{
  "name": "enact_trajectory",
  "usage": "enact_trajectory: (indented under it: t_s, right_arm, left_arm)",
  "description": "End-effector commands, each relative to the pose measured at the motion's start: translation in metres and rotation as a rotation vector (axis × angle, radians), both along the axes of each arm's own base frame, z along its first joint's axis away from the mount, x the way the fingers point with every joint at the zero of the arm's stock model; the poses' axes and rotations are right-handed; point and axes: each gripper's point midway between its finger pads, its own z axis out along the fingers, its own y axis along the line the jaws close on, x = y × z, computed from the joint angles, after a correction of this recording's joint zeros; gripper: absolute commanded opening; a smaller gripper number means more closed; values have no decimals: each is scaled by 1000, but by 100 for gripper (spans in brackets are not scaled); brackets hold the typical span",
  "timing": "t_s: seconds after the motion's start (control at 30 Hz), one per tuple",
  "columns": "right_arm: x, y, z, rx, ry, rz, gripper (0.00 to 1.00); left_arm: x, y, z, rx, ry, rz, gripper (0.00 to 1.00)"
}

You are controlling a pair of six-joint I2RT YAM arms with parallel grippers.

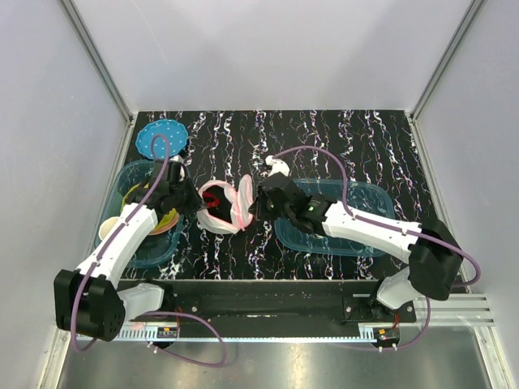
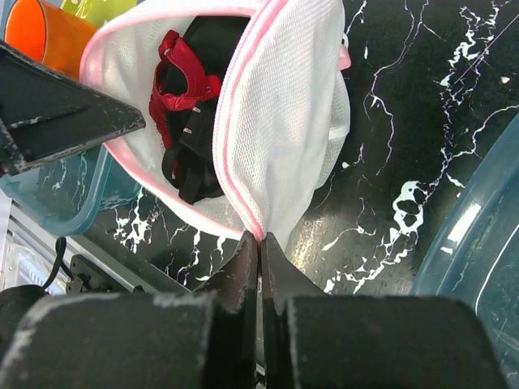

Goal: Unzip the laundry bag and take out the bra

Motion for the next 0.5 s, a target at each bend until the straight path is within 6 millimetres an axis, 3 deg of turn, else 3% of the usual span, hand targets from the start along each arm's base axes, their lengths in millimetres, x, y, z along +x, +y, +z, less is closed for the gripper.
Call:
enact_trajectory:
  t_s: [0.0,0.17,0.27,0.3,0.33,0.4,0.47]
  right_arm:
    - [2,-6,24,64,-37,-26,0]
    - [11,-41,8,43,-21,-126,0]
    - [8,-53,-4,-12,-17,-121,28]
    - [9,-54,2,-21,-26,-122,38]
    - [9,-63,1,-65,-28,-139,59]
    - [14,-72,22,-93,-77,-157,73]
    - [18,-74,43,-85,-125,-157,74]
  left_arm:
    - [19,-3,15,2,-75,-22,0]
    - [18,2,30,5,-130,-1,0]
    - [16,1,28,4,-118,-9,0]
    - [16,1,26,5,-111,-13,0]
    - [16,0,27,0,-111,-15,0]
    - [15,-2,28,-5,-114,-24,0]
    - [15,-2,31,-8,-122,-32,0]
